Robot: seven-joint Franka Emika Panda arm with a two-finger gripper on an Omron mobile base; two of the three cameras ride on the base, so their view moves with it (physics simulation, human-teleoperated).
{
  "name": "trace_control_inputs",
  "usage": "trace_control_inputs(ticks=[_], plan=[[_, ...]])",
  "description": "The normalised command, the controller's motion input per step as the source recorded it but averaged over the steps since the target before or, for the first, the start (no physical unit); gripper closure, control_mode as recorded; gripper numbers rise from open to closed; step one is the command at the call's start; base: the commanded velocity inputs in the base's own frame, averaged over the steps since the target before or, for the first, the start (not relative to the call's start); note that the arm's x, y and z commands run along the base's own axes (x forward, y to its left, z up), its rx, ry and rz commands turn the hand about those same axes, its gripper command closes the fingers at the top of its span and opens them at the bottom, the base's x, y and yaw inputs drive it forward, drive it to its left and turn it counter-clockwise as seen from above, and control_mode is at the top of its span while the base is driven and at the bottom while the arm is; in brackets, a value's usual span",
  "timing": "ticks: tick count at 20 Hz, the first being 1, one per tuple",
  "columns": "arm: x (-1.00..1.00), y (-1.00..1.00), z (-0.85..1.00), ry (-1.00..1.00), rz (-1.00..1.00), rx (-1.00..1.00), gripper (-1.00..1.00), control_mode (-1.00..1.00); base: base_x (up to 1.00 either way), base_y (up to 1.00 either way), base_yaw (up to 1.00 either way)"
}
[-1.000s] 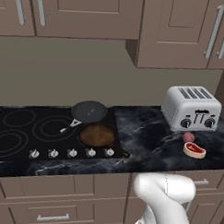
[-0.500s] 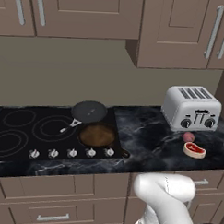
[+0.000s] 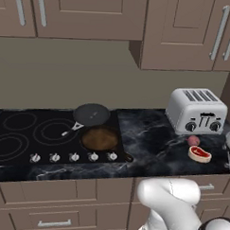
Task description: Place both pans onto different burners. Then place the onion and the steak on different pans.
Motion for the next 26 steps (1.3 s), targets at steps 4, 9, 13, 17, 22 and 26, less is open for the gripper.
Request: trace_control_inputs(ticks=[4, 9, 13, 17, 22, 26], plan=[[0.3, -0.02, -0.22, 0.05, 0.0, 0.11, -1.0, -1.0, 0.0, 0.0, 0.0], [0.21, 0.0, -0.24, 0.05, 0.01, 0.07, -1.0, -1.0, 0.0, 0.0, 0.0], [0.11, 0.0, -0.21, 0.03, 0.01, 0.03, -1.0, -1.0, 0.0, 0.0, 0.0], [0.12, 0.0, -0.13, 0.02, 0.0, 0.01, -1.0, -1.0, 0.0, 0.0, 0.0], [0.12, -0.01, -0.1, 0.0, 0.0, 0.03, -1.0, -1.0, 0.0, 0.0, 0.0], [0.15, -0.07, -0.05, 0.0, 0.0, 0.02, -1.0, -1.0, 0.0, 0.0, 0.0]])
